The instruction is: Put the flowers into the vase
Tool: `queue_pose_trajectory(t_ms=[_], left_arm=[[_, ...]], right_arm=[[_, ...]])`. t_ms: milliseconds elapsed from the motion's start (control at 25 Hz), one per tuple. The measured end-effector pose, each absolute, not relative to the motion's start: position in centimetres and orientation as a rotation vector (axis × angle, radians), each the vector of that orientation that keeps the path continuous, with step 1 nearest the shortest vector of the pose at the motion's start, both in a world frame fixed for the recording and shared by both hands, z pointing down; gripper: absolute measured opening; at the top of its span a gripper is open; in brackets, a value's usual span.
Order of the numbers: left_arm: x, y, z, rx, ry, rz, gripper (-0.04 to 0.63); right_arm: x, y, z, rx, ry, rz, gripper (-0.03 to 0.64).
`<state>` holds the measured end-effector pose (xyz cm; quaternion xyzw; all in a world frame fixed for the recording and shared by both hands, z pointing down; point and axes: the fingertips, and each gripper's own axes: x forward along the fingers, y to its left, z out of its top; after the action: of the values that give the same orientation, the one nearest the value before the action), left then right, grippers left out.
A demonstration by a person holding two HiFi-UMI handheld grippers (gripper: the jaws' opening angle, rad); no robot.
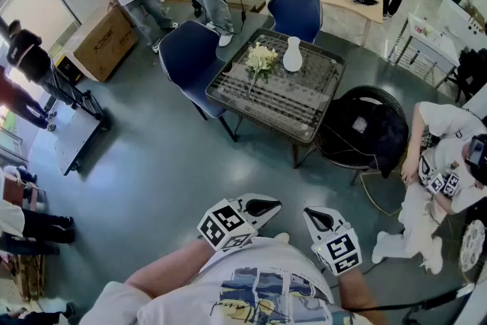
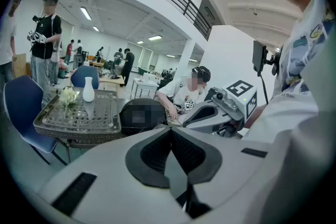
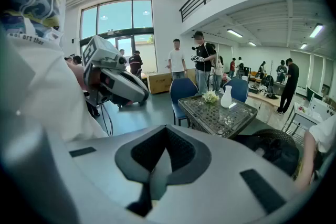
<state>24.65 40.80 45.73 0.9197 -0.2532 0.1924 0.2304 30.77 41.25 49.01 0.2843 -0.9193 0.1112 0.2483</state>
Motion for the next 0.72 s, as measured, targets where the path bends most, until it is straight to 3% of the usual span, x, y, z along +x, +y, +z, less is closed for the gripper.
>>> queue_pose_trajectory(t_ms=[720], left_arm=[[20.6, 34.7, 46.3, 2.54, -0.627, 0.508, 0.009]], right_arm=[[27.2, 35.8, 51.7, 0.807, -2.407, 0.427, 0.011]])
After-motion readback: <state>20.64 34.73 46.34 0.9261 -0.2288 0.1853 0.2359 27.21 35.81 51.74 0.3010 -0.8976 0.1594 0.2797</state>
